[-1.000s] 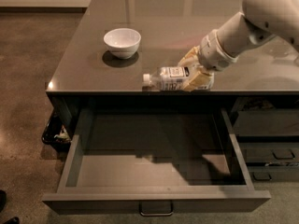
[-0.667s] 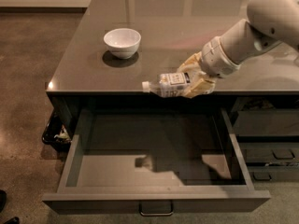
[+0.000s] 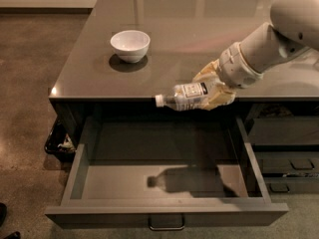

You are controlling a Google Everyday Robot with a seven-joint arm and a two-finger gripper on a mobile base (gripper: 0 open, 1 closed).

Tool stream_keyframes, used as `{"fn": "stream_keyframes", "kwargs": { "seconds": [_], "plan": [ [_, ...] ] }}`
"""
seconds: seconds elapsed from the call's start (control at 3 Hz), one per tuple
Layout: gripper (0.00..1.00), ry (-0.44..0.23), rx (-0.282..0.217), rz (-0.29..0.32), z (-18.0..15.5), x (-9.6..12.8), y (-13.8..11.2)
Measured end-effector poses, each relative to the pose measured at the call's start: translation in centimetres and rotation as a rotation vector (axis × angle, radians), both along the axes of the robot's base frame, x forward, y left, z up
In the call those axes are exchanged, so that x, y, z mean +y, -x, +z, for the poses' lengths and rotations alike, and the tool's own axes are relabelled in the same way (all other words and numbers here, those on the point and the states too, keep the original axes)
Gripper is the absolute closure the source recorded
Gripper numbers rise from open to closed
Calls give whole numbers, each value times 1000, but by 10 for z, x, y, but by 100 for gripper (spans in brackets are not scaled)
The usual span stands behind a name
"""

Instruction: Place blue plastic bottle into top drawer

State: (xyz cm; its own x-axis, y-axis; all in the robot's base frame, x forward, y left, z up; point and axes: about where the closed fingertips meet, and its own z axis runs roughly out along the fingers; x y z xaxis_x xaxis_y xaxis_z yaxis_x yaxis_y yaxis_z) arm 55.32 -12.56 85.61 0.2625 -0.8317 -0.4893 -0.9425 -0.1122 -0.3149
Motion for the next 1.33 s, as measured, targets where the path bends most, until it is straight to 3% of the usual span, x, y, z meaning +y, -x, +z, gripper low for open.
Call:
{"fn": "stream_keyframes", "kwargs": {
  "seconds": [0.33,0.67,1.0,1.33],
  "plan": [
    [100,70,-103,-31,28,7,24],
    [100,86,-155,-89,48,10,24],
    [100,86,-155,-89,48,10,24],
    [100,19,-130,-77,25,21,33]
  ]
}}
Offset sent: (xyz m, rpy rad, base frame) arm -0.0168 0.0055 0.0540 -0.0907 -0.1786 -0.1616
